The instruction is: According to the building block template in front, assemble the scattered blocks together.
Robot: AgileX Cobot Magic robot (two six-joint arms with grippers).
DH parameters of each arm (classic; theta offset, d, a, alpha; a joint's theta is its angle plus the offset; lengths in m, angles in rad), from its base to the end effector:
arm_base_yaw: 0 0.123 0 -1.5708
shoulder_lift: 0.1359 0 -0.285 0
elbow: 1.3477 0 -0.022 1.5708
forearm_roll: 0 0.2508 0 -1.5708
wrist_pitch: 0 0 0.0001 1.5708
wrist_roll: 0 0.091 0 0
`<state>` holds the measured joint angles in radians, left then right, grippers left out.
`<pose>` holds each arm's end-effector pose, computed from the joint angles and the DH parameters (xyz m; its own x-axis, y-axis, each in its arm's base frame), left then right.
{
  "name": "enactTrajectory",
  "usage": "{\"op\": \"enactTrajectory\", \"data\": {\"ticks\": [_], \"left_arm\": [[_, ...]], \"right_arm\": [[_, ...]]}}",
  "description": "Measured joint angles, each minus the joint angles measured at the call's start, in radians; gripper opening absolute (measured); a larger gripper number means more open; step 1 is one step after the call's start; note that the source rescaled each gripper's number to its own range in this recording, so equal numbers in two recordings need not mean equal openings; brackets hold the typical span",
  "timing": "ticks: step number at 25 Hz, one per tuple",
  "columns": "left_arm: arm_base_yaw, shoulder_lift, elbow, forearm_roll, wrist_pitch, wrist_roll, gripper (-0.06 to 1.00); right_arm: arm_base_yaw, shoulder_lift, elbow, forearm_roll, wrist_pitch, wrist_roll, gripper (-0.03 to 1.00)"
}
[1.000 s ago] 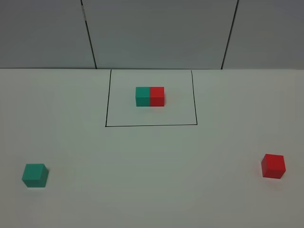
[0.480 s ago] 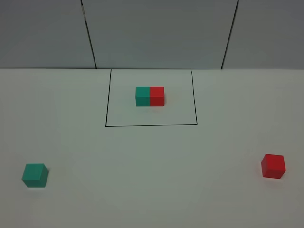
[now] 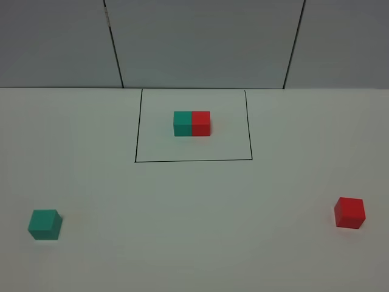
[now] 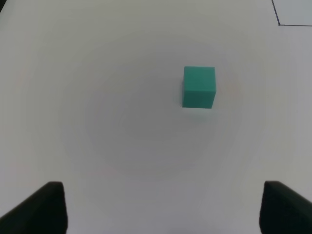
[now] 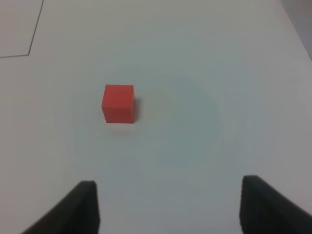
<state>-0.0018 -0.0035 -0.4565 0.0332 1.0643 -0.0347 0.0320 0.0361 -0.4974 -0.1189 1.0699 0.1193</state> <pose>-0.0007 0.0026 0.2649 -0.4936 -0.0177 -0.8695 -0.0326 0.9995 -0.0018 0.0006 -0.0095 0.2764 -0.4907 0.0459 -0.8701 0.0891 0.9960 0.0024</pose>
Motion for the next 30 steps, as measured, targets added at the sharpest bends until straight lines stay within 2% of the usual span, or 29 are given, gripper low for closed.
{"op": "enactTrajectory", "data": {"ticks": [3,7,13,21,25,30], "left_arm": [[0.0,0.0,0.0,0.0,-0.001,0.027,0.86],[0.0,0.002,0.0,0.0,-0.018,0.124,0.86],[0.0,0.105,-0.029,0.001,-0.127,0.219,0.86],[-0.031,0.507,-0.115,0.0,-0.275,0.373,0.86],[-0.079,0.782,-0.239,0.035,-0.257,0.424,0.86],[-0.19,1.085,-0.456,0.154,-0.152,0.462,0.86]], "right_arm": [[0.0,0.0,0.0,0.0,0.0,0.0,0.57],[0.0,0.0,0.0,0.0,0.0,0.0,0.57],[0.0,0.0,0.0,0.0,0.0,0.0,0.57],[0.0,0.0,0.0,0.0,0.0,0.0,0.57],[0.0,0.0,0.0,0.0,0.0,0.0,0.57],[0.0,0.0,0.0,0.0,0.0,0.0,0.57]]}}
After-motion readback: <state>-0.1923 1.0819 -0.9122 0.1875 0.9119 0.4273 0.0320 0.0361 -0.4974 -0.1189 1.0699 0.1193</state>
